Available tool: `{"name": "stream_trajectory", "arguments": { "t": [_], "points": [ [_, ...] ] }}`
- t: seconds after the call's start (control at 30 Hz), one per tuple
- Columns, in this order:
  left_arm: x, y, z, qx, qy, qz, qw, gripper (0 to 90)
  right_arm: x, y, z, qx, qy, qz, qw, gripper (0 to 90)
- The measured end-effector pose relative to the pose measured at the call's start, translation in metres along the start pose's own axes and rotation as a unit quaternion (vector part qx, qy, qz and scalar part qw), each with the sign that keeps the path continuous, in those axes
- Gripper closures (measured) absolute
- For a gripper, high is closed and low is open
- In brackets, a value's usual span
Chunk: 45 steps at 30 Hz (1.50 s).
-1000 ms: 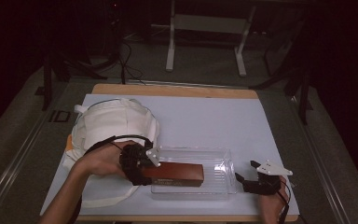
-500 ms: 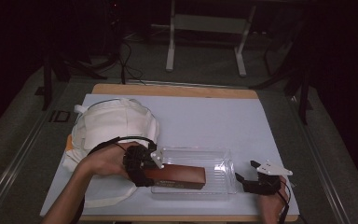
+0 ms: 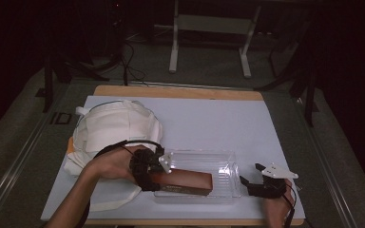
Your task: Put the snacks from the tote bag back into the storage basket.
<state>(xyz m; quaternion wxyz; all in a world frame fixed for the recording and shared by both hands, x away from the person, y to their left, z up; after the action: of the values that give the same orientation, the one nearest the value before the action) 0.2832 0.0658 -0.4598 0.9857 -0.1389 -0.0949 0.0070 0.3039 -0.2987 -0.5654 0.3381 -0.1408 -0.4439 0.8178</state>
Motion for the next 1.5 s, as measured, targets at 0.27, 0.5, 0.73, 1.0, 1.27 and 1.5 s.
{"name": "stream_trajectory", "arguments": {
  "t": [0.27,0.5,0.73,1.0,1.27,1.5],
  "points": [
    [-0.002,-0.005,-0.002,0.002,0.001,-0.008,1.0,43.6,0.0,0.0,0.0,-0.001,0.0,0.0,1.0,17.4],
    [-0.003,-0.008,-0.005,0.007,0.002,-0.009,0.9999,43.5,0.0,0.0,0.0,-0.001,0.0,0.0,1.0,17.4],
    [-0.003,-0.011,-0.007,0.015,0.004,-0.012,0.9998,43.4,0.0,0.0,0.0,0.0,0.0,0.0,1.0,17.4],
    [-0.003,-0.018,-0.007,0.016,0.003,-0.014,0.9998,43.0,0.0,0.0,0.0,0.001,0.0,0.0,1.0,17.4],
    [-0.003,-0.026,-0.012,0.016,0.006,-0.012,0.9998,42.7,0.0,0.0,0.0,0.001,-0.002,0.0,1.0,17.4],
    [-0.004,-0.034,-0.012,0.008,0.006,-0.013,0.9999,41.7,0.0,0.0,0.0,0.002,-0.002,0.0,1.0,17.4]
  ]
}}
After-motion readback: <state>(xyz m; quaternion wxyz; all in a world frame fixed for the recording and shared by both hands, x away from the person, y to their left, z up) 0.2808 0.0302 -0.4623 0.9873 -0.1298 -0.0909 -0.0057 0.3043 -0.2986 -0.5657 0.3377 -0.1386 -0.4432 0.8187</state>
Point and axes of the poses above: each handheld gripper's, and its own axes: z roughly backward along the jaws, y roughly out of its underside, x roughly to its left, the point moved 5 cm from there along -z, roughly forward along the jaws, and after that the axes turned 12 degrees about -y, right-handed, at the moved point
